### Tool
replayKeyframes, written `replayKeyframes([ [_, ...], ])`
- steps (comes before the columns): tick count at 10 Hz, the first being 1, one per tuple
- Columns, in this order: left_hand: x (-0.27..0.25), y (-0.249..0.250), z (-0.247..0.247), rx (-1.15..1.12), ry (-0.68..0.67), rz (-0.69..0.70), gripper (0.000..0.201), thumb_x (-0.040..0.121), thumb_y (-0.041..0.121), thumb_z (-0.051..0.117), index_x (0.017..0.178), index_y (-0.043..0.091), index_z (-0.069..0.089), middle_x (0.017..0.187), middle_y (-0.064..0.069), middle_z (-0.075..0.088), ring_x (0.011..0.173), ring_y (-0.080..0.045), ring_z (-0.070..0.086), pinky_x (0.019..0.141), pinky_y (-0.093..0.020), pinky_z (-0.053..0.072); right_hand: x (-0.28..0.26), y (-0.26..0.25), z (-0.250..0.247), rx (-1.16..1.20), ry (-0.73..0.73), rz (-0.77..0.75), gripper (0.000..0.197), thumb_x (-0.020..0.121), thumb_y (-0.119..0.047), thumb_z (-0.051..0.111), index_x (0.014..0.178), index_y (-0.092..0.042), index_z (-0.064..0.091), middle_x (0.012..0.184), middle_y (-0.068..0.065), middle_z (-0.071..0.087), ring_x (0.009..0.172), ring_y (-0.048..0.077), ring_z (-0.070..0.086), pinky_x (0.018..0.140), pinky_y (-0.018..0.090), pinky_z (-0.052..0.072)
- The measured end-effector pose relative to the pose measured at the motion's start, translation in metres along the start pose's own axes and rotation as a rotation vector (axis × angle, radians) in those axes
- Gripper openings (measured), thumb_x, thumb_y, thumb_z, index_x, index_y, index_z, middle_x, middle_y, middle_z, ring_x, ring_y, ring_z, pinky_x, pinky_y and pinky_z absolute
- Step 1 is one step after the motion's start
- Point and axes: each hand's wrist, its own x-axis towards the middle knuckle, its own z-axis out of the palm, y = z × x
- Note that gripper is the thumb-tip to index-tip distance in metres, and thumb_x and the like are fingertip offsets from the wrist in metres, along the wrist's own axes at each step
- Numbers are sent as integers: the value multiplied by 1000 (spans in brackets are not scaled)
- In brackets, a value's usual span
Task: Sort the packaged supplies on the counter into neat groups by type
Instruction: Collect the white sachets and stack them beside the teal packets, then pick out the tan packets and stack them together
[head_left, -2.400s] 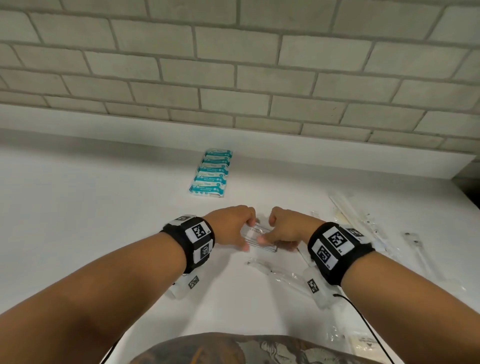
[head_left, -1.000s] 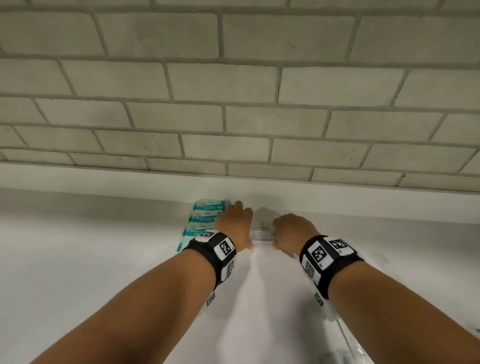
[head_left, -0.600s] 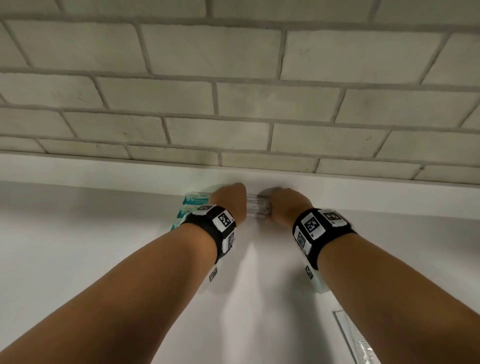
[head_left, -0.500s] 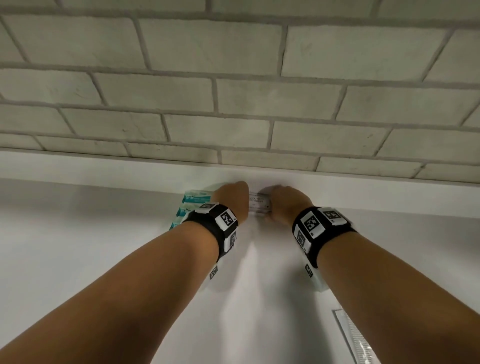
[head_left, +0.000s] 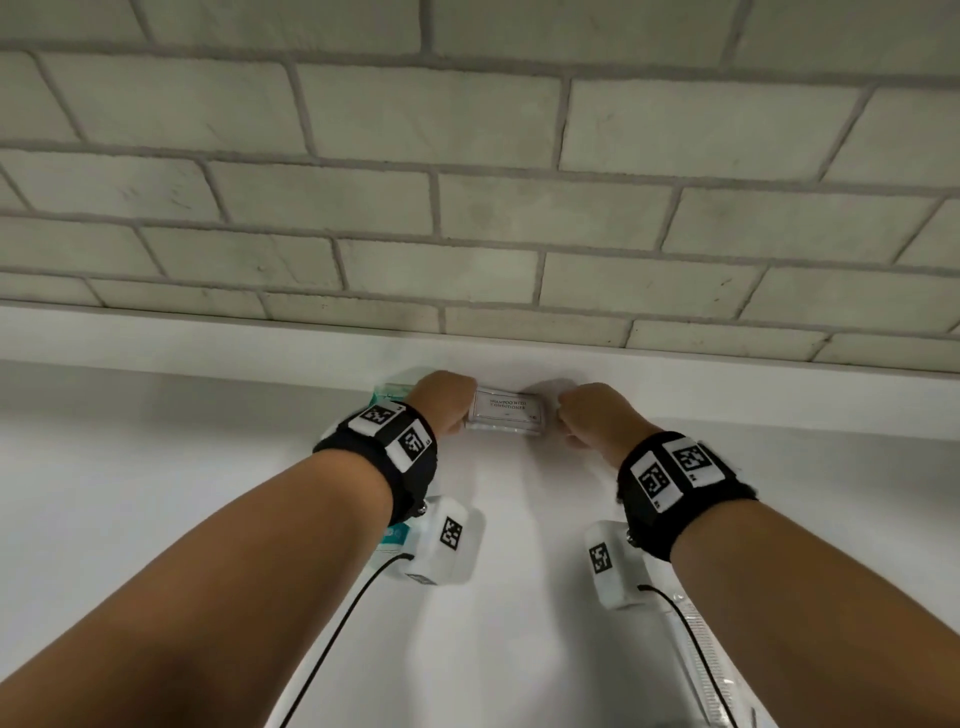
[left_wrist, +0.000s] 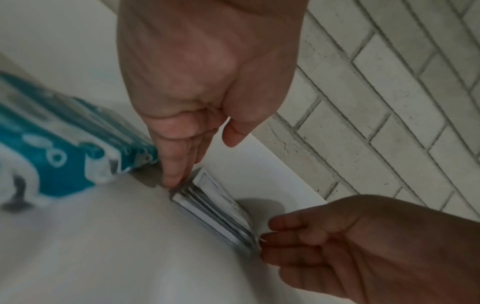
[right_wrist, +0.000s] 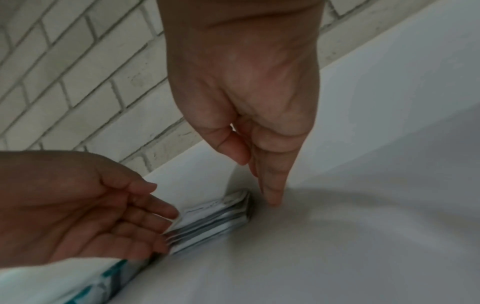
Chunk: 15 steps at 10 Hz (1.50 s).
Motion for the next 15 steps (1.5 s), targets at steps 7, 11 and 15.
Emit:
replayKeyframes([
  [7, -69, 57, 15, -639, 155, -39, 62, 94, 34, 53, 148, 16, 30, 151, -7, 33, 134, -24, 38, 98, -23, 35, -78, 39, -22, 46, -225, -3, 47, 94, -17, 49, 140, -9, 47, 145, 9, 46, 129, 27, 46, 103, 29, 39],
  [11, -218, 127, 115, 114, -406, 607, 48, 93, 36, 52, 140, 27, 44, 140, -3, 44, 125, -22, 49, 104, -33, 39, -266, 140, 29, -128, -153, -92, 34, 90, -30, 54, 119, -16, 63, 131, -1, 54, 127, 22, 49, 103, 37, 41],
  [15, -266, 113, 128, 399, -208, 388, 49, 93, 37, 49, 139, 22, 40, 131, -1, 49, 118, -24, 52, 94, -37, 46, -313, 173, 62, -57, -77, -20, 16, 93, -25, 52, 89, -41, 53, 107, -9, 49, 102, 16, 52, 72, 14, 35],
])
